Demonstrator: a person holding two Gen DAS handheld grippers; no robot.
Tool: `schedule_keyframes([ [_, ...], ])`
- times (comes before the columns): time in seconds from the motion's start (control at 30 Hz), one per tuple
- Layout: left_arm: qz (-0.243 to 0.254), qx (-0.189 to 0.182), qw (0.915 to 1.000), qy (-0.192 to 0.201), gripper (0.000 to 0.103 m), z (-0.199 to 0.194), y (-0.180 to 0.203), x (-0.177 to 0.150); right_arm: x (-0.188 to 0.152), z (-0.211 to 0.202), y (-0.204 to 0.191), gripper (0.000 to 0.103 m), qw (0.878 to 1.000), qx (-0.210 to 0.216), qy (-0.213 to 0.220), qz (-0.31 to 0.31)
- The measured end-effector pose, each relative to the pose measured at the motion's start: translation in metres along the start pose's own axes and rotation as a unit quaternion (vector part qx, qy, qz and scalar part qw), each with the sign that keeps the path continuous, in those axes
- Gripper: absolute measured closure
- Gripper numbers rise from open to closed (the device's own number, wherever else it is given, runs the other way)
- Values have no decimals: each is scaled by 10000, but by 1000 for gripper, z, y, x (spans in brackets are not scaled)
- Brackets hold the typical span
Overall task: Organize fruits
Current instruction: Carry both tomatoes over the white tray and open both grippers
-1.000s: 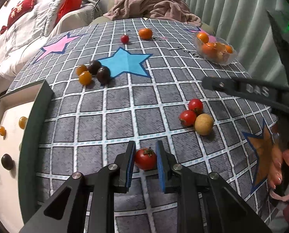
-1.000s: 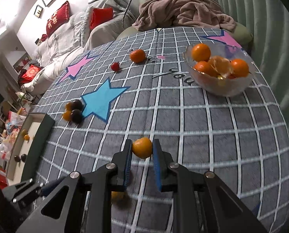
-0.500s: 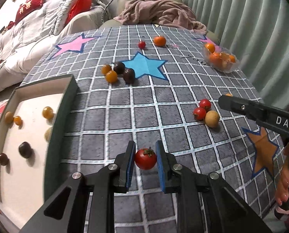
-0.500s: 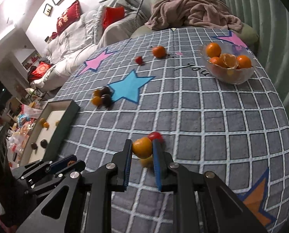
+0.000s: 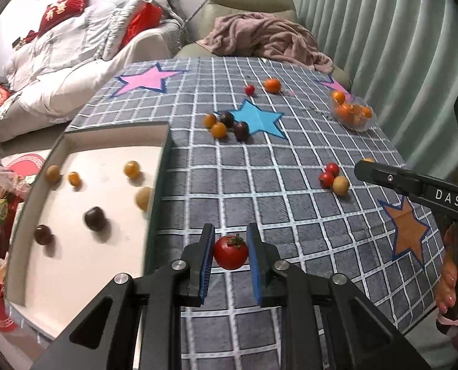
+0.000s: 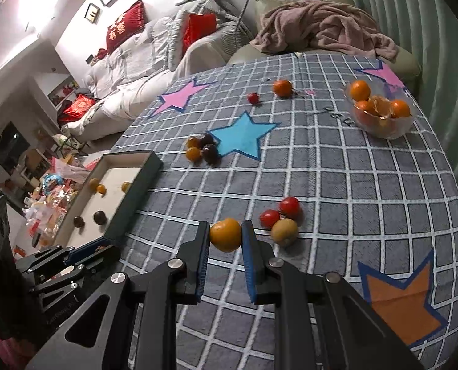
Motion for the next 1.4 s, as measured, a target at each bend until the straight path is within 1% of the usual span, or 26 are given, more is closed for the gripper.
schedule_keyframes([
  [0.27,-103,224,9995,215,80,-27,-33,12,18,-9,-50,81,9990,224,94,-378],
  [0.47,-234,512,9981,263,80,-41,-72,8,22,-2,-100,81,9965,482,25,-686],
  [0.7,-405,898,9949,223,80,-49,-124,-4,12,21,-160,81,9911,828,-219,-1015],
  [0.9,-449,1138,9925,54,80,-44,-156,-17,-10,49,-203,81,9849,1073,-599,-1220],
  [1.13,-553,1221,9906,-267,80,-25,-175,-40,-45,82,-226,81,9781,1125,-1117,-1346],
  [1.4,-657,1259,9886,-504,80,-6,-182,-54,-73,117,-223,81,9726,957,-1624,-1362],
])
Point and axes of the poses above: each gripper's, at about its wrist camera, not at the fingertips, and z roughly the way its jaws point, y to its right, x to its top, the point moved 5 cm from there along z, roughly the way its jaws point, and after that the axes turned 12 degrees about y, right-handed, at the moved point
